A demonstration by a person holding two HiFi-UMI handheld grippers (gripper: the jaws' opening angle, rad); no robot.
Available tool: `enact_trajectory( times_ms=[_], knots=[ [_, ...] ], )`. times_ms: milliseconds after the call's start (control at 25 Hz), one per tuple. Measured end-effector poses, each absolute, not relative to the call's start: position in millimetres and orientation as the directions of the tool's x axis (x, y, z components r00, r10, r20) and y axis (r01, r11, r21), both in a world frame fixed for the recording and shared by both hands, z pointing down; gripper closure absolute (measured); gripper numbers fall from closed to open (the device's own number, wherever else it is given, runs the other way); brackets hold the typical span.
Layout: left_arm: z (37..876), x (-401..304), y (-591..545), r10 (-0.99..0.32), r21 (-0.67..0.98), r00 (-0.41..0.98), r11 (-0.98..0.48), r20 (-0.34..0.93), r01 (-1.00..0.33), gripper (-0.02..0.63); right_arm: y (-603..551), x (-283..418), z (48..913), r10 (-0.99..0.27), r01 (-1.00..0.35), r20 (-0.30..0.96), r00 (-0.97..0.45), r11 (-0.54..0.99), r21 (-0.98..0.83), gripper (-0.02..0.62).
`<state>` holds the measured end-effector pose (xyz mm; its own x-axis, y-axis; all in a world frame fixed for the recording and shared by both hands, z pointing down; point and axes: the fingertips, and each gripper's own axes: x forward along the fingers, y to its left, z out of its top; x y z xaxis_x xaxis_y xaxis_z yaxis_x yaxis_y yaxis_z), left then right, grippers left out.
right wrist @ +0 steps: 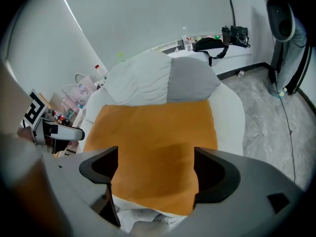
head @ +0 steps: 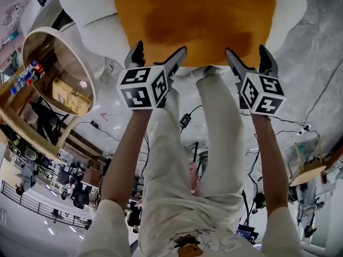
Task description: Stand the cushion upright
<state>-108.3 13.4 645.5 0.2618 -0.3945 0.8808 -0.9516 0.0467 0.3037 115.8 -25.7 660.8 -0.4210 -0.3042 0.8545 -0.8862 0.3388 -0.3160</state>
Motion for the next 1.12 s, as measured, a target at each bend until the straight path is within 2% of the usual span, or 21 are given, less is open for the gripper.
enact_trajectory(
  times_ms=[80,480,640,880,920,1040,1080,1120],
  knots=[
    [659,-109,11,-0.378,0.301,0.26,0.054,0.889,-0.952,0.067,-27,119,677,-0.303,-0.898,0.866,-0.399,0.321,-0.301,0.104],
    [684,-153,3,-0.365,0.236,0.179,0.119,0.913,-0.964,0.067,-41,154,709,-0.347,-0.946,0.883,-0.315,0.185,-0.265,0.104],
    [697,-177,5,-0.36,0.207,0.146,0.138,0.921,-0.969,0.067,-45,163,727,-0.33,-0.952,0.896,-0.297,0.17,-0.253,0.104],
    [713,-182,7,-0.335,0.196,0.142,0.132,0.931,-0.972,0.067,-48,161,748,-0.276,-0.938,0.905,-0.322,0.225,-0.265,0.106],
    [715,-181,6,-0.334,0.195,0.141,0.132,0.932,-0.972,0.067,-49,159,749,-0.264,-0.933,0.905,-0.333,0.231,-0.276,0.116],
    [721,-180,4,-0.328,0.198,0.146,0.13,0.933,-0.972,0.071,-48,150,747,-0.246,-0.922,0.903,-0.351,0.262,-0.286,0.237],
    [724,-178,3,-0.321,0.209,0.16,0.123,0.933,-0.97,0.095,-47,147,748,-0.244,-0.921,0.906,-0.346,0.272,-0.278,0.274],
    [727,-175,3,-0.31,0.226,0.182,0.113,0.933,-0.967,0.154,-46,145,748,-0.241,-0.921,0.909,-0.34,0.279,-0.27,0.301]
  ],
)
